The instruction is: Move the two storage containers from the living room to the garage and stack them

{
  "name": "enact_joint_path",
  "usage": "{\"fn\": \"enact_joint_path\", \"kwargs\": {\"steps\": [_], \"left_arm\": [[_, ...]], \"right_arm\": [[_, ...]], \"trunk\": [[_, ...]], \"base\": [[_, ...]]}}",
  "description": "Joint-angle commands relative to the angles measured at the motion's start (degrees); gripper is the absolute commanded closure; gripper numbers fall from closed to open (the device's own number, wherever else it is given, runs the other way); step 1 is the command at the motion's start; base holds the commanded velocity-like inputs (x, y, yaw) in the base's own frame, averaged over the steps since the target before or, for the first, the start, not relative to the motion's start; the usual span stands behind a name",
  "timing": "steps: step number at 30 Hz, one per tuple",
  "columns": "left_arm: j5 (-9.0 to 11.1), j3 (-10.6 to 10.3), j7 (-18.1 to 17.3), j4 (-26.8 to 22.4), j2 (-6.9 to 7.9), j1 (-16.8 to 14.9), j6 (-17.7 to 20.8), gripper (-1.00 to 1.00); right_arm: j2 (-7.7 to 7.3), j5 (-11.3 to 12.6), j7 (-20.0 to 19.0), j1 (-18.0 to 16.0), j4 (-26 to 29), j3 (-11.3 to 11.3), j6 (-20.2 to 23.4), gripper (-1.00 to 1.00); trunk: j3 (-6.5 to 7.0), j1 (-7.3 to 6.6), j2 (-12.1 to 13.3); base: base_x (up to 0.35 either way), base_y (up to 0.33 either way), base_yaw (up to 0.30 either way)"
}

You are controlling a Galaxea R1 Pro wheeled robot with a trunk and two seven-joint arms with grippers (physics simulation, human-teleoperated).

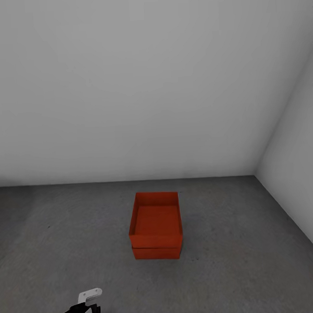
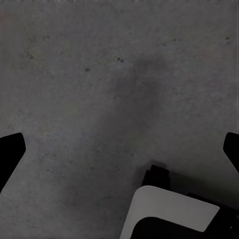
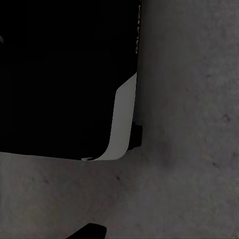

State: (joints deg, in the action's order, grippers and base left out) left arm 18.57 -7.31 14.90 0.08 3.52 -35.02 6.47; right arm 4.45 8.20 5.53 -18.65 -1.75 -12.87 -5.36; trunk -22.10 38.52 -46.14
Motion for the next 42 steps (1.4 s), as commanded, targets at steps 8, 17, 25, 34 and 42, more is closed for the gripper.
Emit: {"fn": "enact_joint_path", "kwargs": {"steps": [8, 17, 25, 34, 42], "left_arm": [[0.4, -0.5, 0.1, 0.0, 0.00, 0.0, 0.2, -1.00], [0.4, -0.5, 0.1, 0.0, 0.00, 0.0, 0.2, -1.00], [0.4, -0.5, 0.1, 0.0, 0.00, 0.0, 0.2, -1.00], [0.4, -0.5, 0.1, 0.0, 0.00, 0.0, 0.2, -1.00], [0.4, -0.5, 0.1, 0.0, 0.00, 0.0, 0.2, -1.00]], "right_arm": [[0.04, 0.6, 0.1, -0.1, -0.2, -0.5, -0.4, -1.00], [0.04, 0.6, 0.1, -0.1, -0.2, -0.5, -0.4, -1.00], [0.04, 0.6, 0.1, -0.1, -0.2, -0.5, -0.4, -1.00], [0.04, 0.6, 0.1, -0.1, -0.2, -0.5, -0.4, -1.00], [0.04, 0.6, 0.1, -0.1, -0.2, -0.5, -0.4, -1.00]], "trunk": [[0.67, 0.01, 0.0], [1.50, 0.01, 0.0], [2.23, 0.01, 0.0], [3.05, 0.01, 0.0], [3.78, 0.01, 0.0]], "base": [[0.000, 0.000, 0.000], [0.000, 0.000, 0.000], [0.000, 0.000, 0.000], [0.000, 0.000, 0.000], [0.000, 0.000, 0.000]]}}
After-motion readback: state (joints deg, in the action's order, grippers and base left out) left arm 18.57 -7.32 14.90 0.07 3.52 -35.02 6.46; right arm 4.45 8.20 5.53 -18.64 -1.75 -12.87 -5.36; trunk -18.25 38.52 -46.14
